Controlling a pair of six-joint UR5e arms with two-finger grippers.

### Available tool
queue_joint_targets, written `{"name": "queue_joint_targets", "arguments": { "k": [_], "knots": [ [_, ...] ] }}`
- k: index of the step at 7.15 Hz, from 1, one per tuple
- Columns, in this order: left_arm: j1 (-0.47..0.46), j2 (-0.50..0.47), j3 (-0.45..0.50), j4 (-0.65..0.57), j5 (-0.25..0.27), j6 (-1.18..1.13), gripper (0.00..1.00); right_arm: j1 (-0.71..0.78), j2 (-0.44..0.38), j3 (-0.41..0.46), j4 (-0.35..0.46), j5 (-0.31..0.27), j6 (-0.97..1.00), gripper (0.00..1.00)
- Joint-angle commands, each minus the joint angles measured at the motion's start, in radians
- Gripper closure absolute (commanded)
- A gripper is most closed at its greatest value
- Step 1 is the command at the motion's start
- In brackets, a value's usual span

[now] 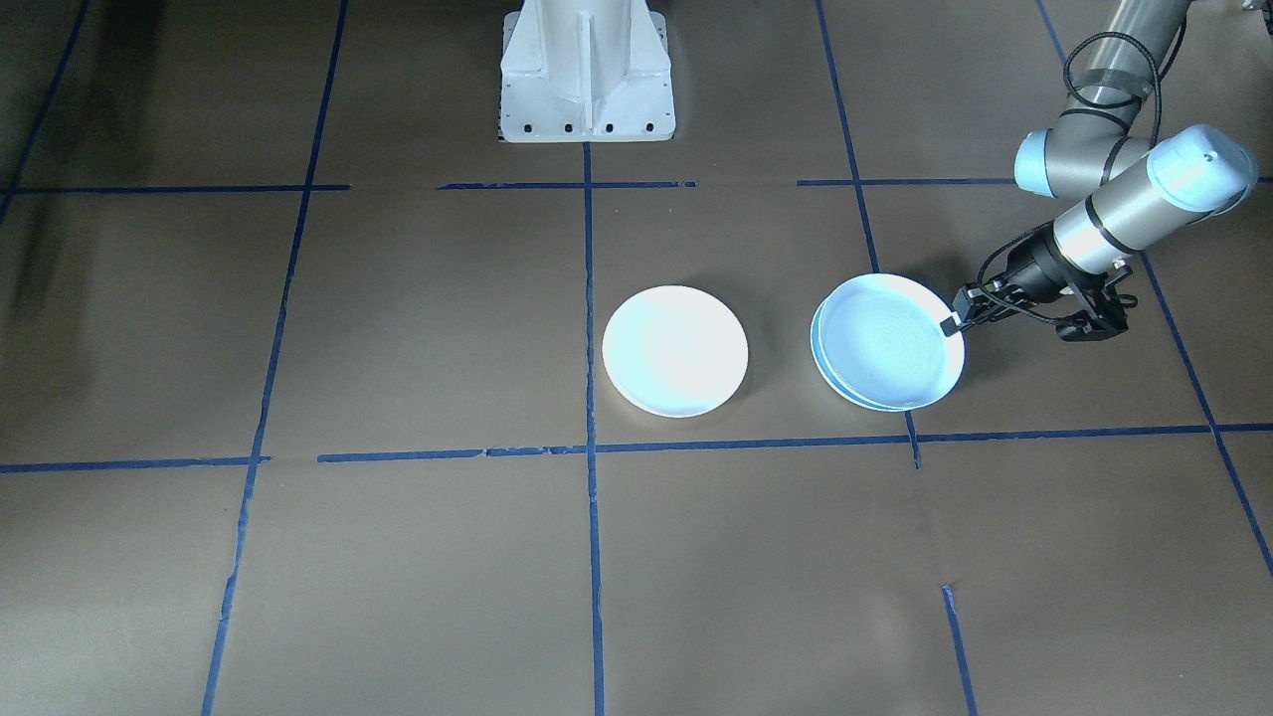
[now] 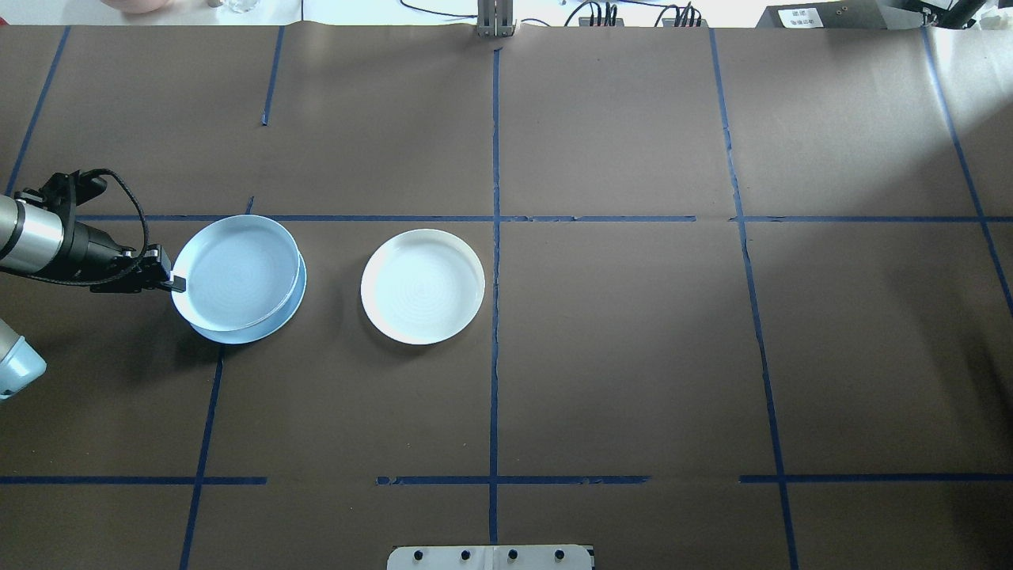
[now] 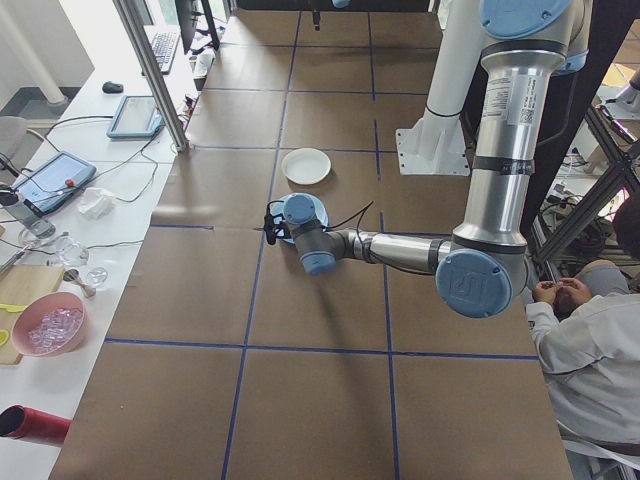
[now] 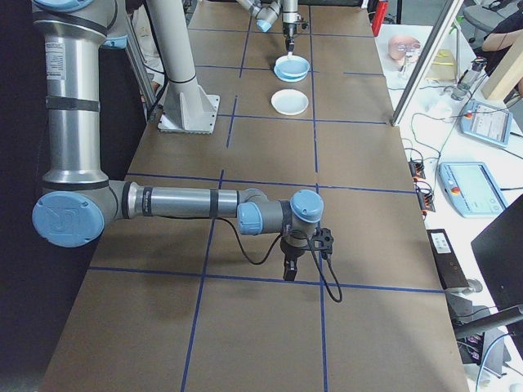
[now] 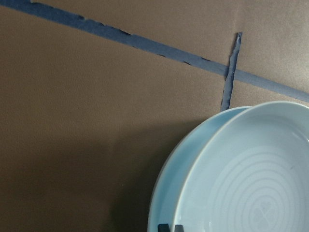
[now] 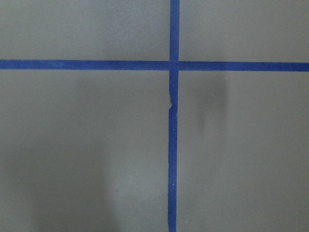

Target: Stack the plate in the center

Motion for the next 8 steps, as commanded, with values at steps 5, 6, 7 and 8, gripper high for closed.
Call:
{"name": "queue_joint_targets", "arguments": {
  "k": [5, 6, 7, 8],
  "knots": [
    [-0.019, -0.002, -0.005, 0.000, 0.001, 0.009, 0.00, 0.000, 0.000, 0.000, 0.000, 0.000, 0.000, 0.00],
    [-0.019, -0.005, -0.053, 0.061, -0.002, 0.008, 0.00, 0.000, 0.000, 0.000, 0.000, 0.000, 0.000, 0.00],
    [-0.013, -0.047, -0.110, 0.186, 0.007, 0.008, 0.00, 0.000, 0.000, 0.000, 0.000, 0.000, 0.000, 0.00],
    [-0.008, -0.130, -0.121, 0.295, 0.007, 0.008, 0.00, 0.000, 0.000, 0.000, 0.000, 0.000, 0.000, 0.00]
  ]
}}
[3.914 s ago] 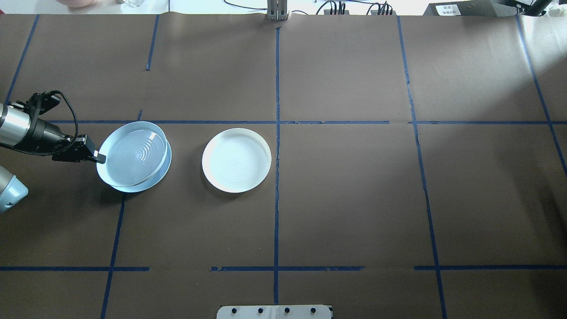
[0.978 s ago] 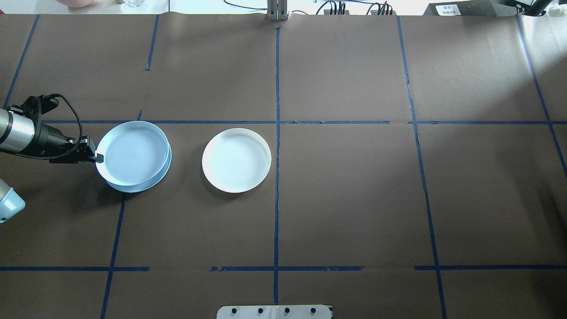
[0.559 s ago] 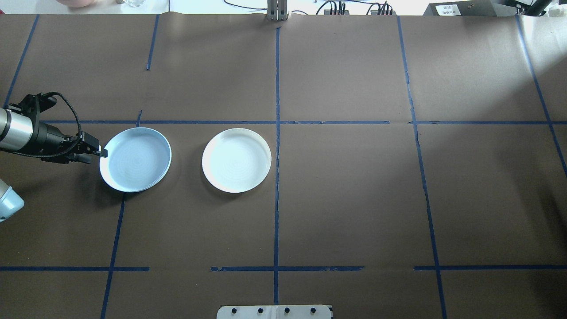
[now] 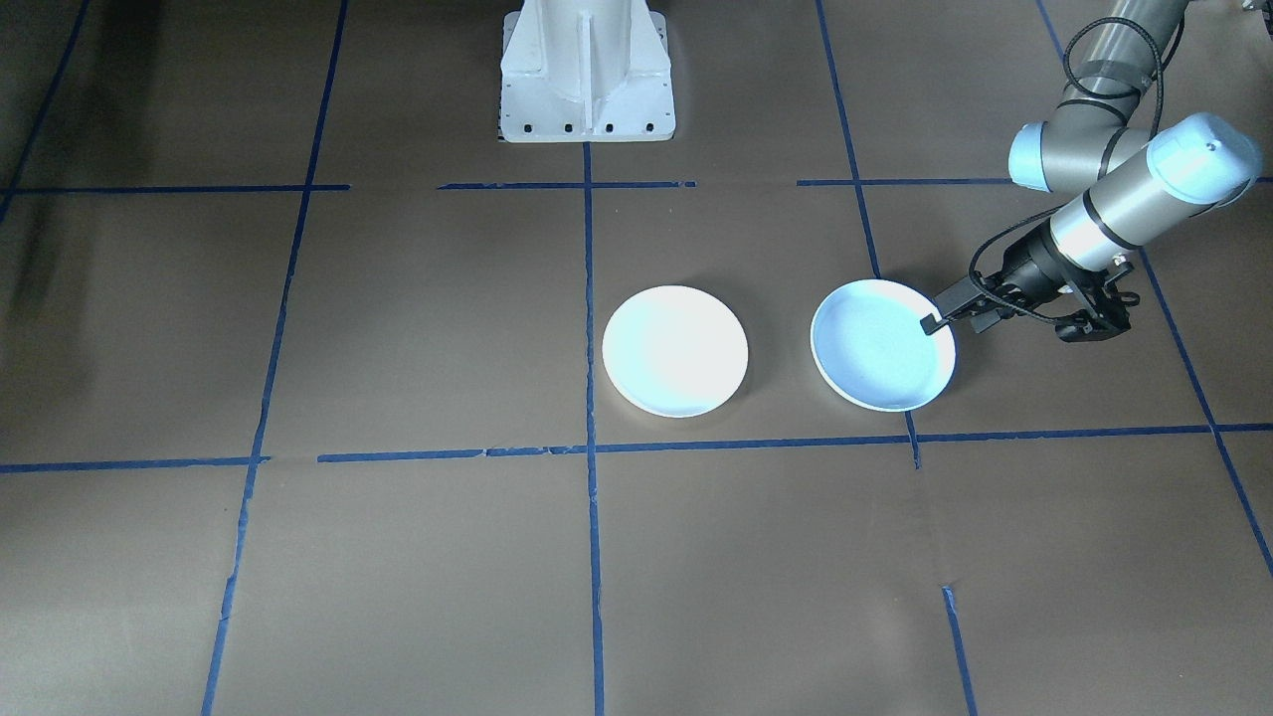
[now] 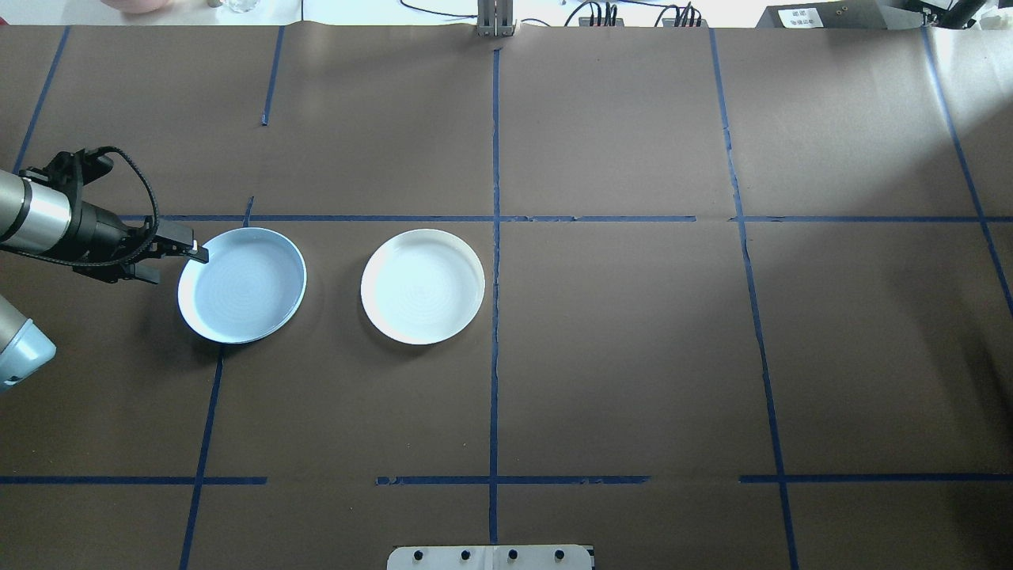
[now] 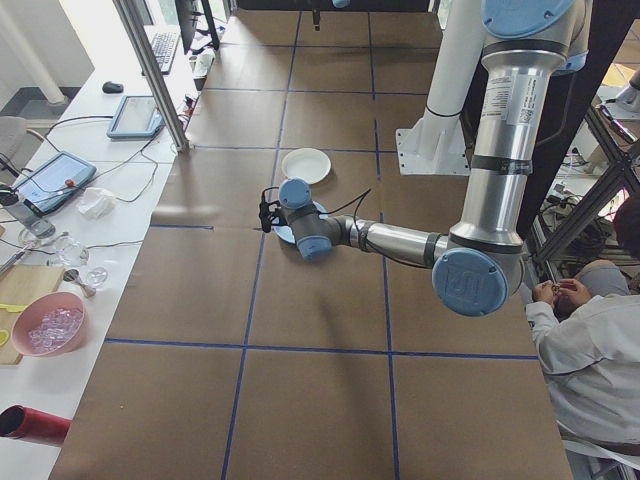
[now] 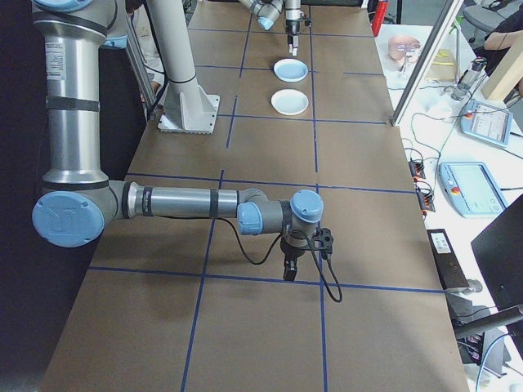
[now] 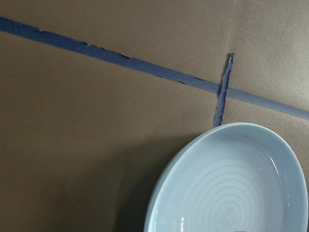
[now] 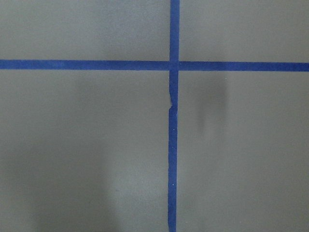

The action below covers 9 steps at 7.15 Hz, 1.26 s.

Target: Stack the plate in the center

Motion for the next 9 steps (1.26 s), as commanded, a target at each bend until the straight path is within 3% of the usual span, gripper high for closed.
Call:
{"name": "queue_joint_targets", "arguments": {
  "k": [1, 3, 4, 7, 9],
  "knots": [
    [0.031, -0.147, -0.033, 0.209, 0.022, 0.000, 0.00, 0.000, 0.000, 0.000, 0.000, 0.000, 0.000, 0.00],
    [0.116, -0.256, -0.041, 0.360, 0.121, 0.001, 0.00, 0.000, 0.000, 0.000, 0.000, 0.000, 0.000, 0.00],
    [0.149, -0.258, -0.047, 0.363, 0.160, 0.003, 0.00, 0.000, 0.000, 0.000, 0.000, 0.000, 0.000, 0.00],
    [0.216, -0.298, -0.050, 0.405, 0.207, 0.006, 0.00, 0.000, 0.000, 0.000, 0.000, 0.000, 0.000, 0.00],
    [0.260, -0.310, -0.041, 0.416, 0.223, 0.005, 0.06, 0.000, 0.000, 0.000, 0.000, 0.000, 0.000, 0.00]
  ]
}}
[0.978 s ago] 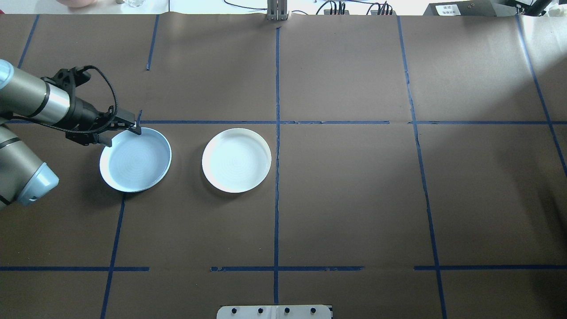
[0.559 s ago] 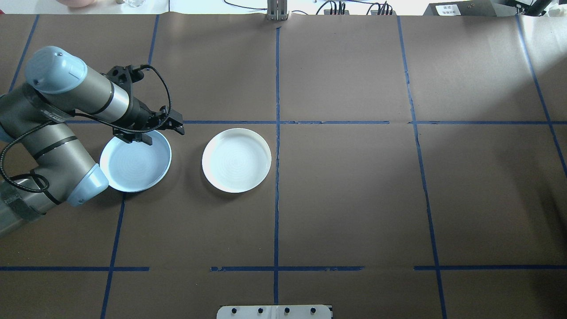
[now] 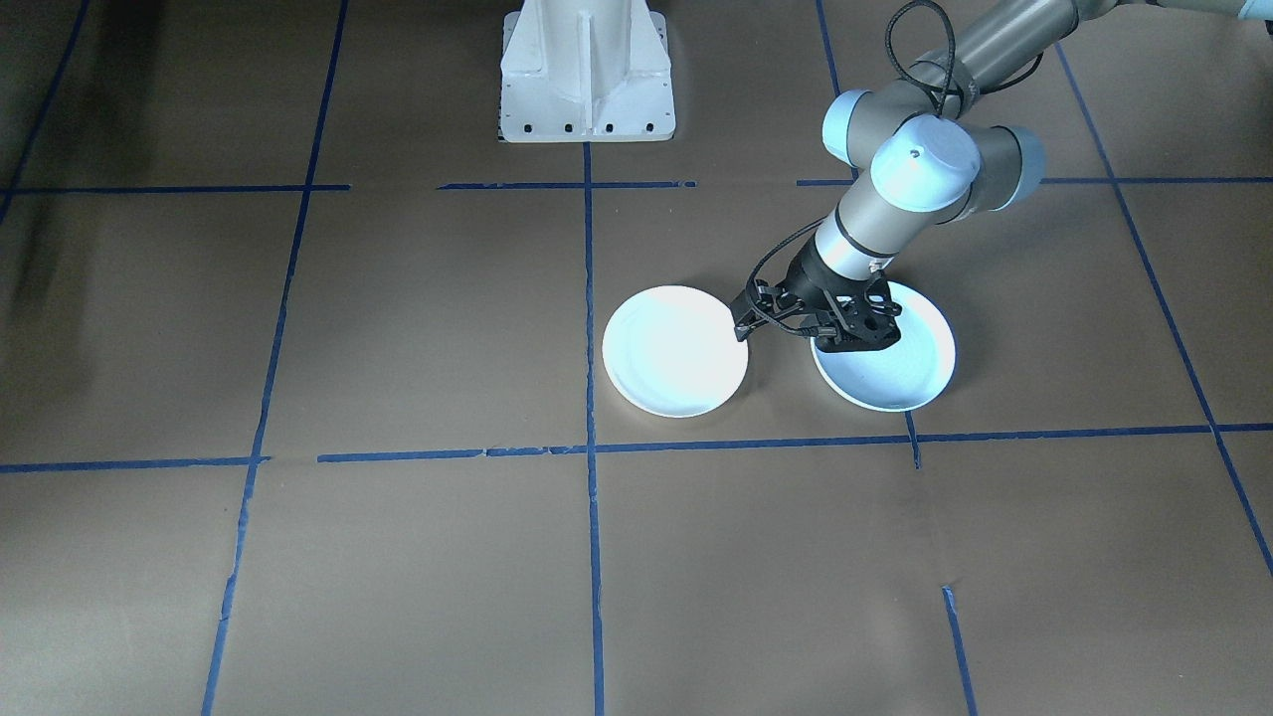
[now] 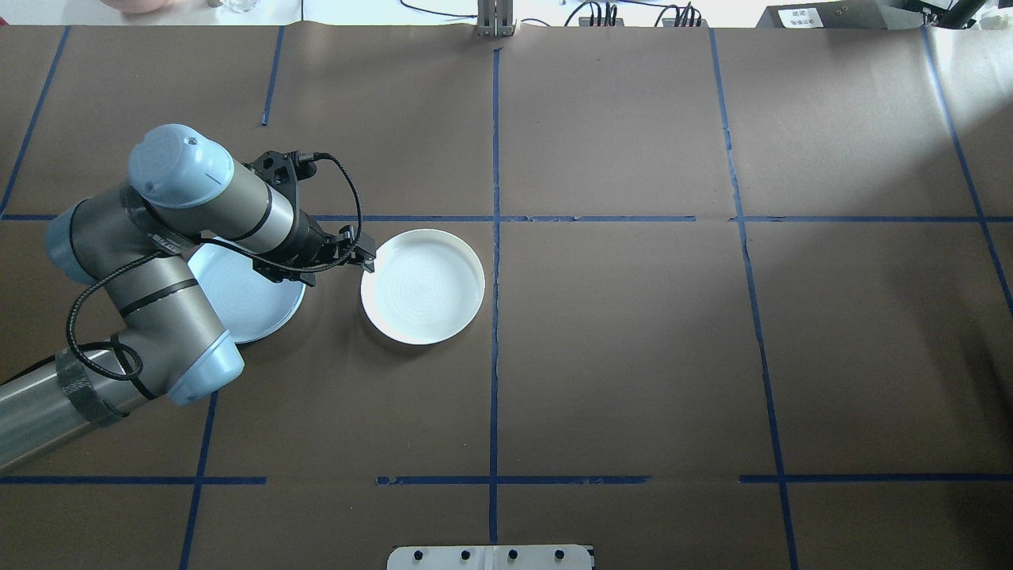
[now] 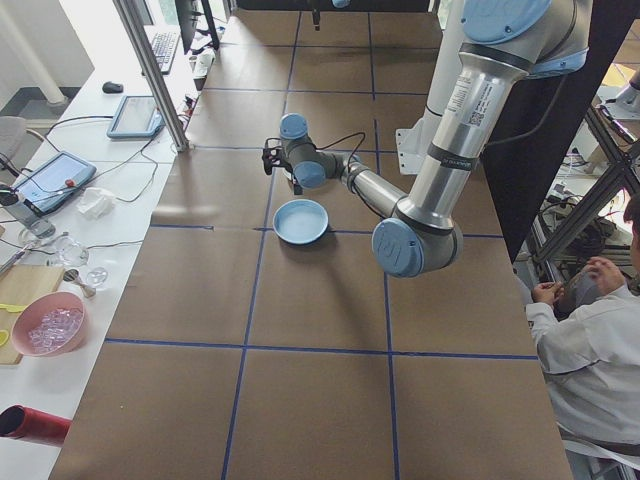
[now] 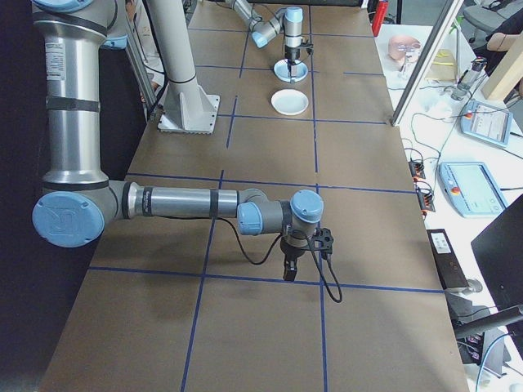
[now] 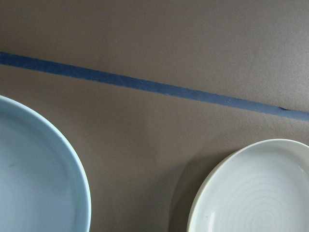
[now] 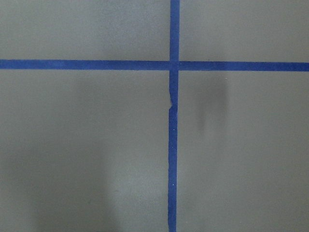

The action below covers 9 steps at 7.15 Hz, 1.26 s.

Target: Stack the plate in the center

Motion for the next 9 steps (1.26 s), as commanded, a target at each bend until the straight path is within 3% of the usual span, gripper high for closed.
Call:
{"name": "queue_joint_targets", "arguments": {
  "k": [1, 9],
  "knots": [
    [0.051, -0.008, 0.012, 0.005, 0.042, -0.001, 0.12, 0.000, 0.000, 0.000, 0.000, 0.000, 0.000, 0.00],
    [0.056, -0.037, 0.075, -0.004, 0.052, 0.005, 0.64, 0.000, 0.000, 0.000, 0.000, 0.000, 0.000, 0.00]
  ]
}}
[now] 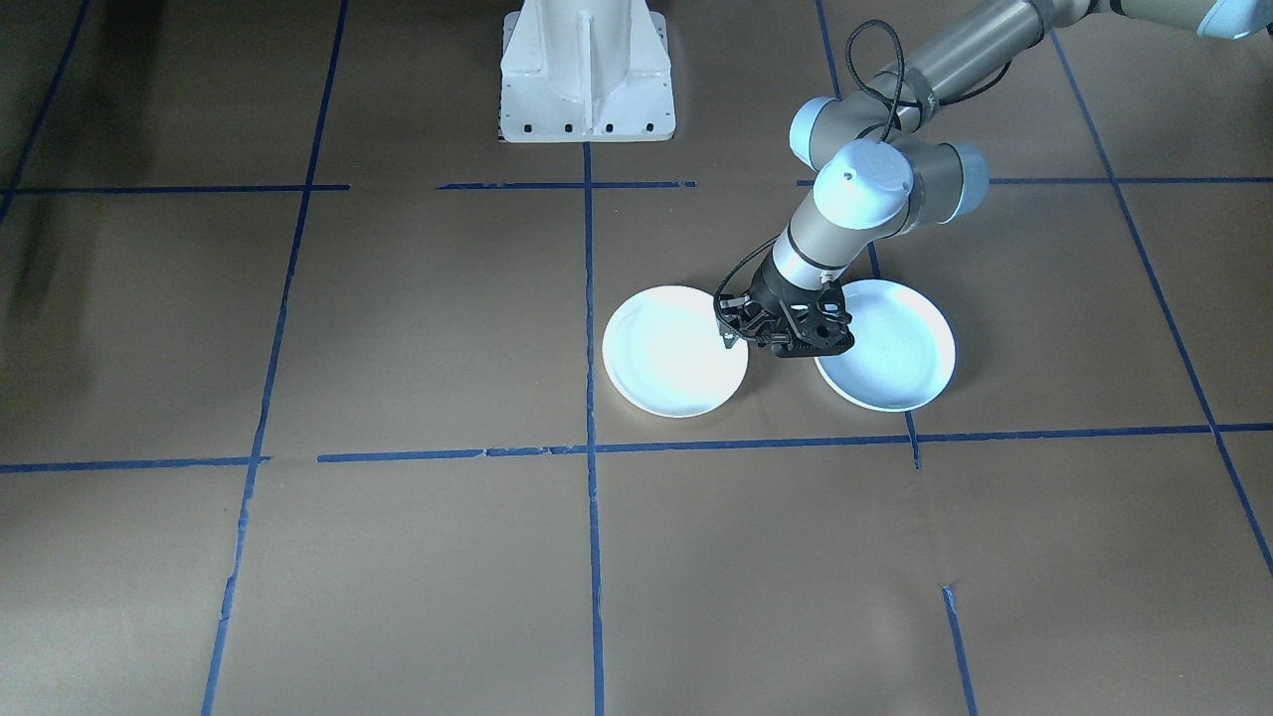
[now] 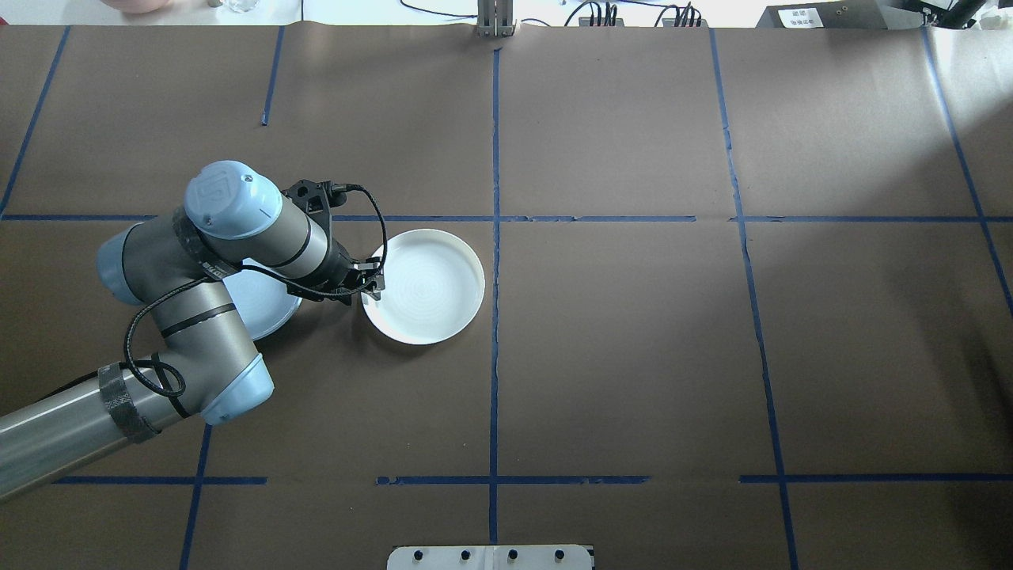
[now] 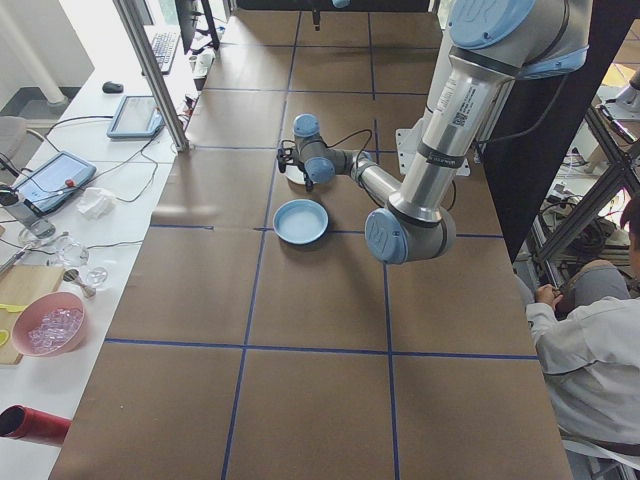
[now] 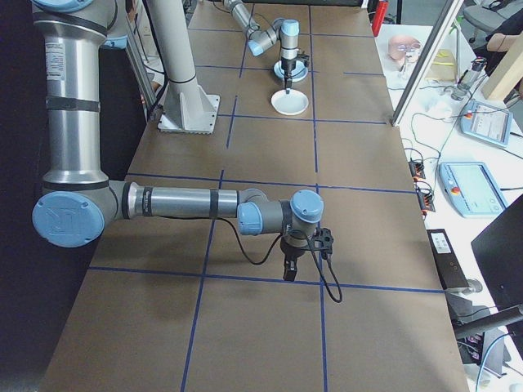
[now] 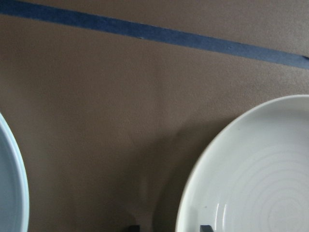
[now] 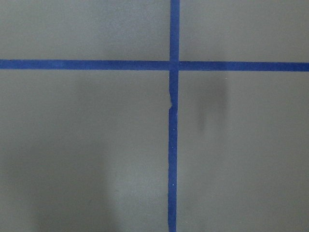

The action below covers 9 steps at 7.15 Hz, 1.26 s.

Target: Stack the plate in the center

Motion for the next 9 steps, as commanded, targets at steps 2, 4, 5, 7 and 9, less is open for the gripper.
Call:
{"name": "queue_joint_targets", "arguments": {
  "k": [2, 4, 5, 7, 9],
  "knots": [
    [0.000, -0.014, 0.001, 0.000, -0.002, -0.006, 0.87, 0.000, 0.000, 0.000, 0.000, 0.000, 0.000, 0.00],
    [0.000, -0.016, 0.001, 0.000, -0.002, -0.011, 1.00, 0.000, 0.000, 0.000, 0.000, 0.000, 0.000, 0.00],
    [-0.001, -0.015, -0.001, 0.000, -0.002, -0.005, 1.00, 0.000, 0.000, 0.000, 0.000, 0.000, 0.000, 0.00],
    [-0.073, -0.012, -0.010, 0.008, -0.016, 0.009, 1.00, 0.000, 0.000, 0.000, 0.000, 0.000, 0.000, 0.00],
    [-0.155, 0.031, -0.059, 0.013, -0.086, 0.060, 1.00, 0.000, 0.000, 0.000, 0.000, 0.000, 0.000, 0.00]
  ]
}}
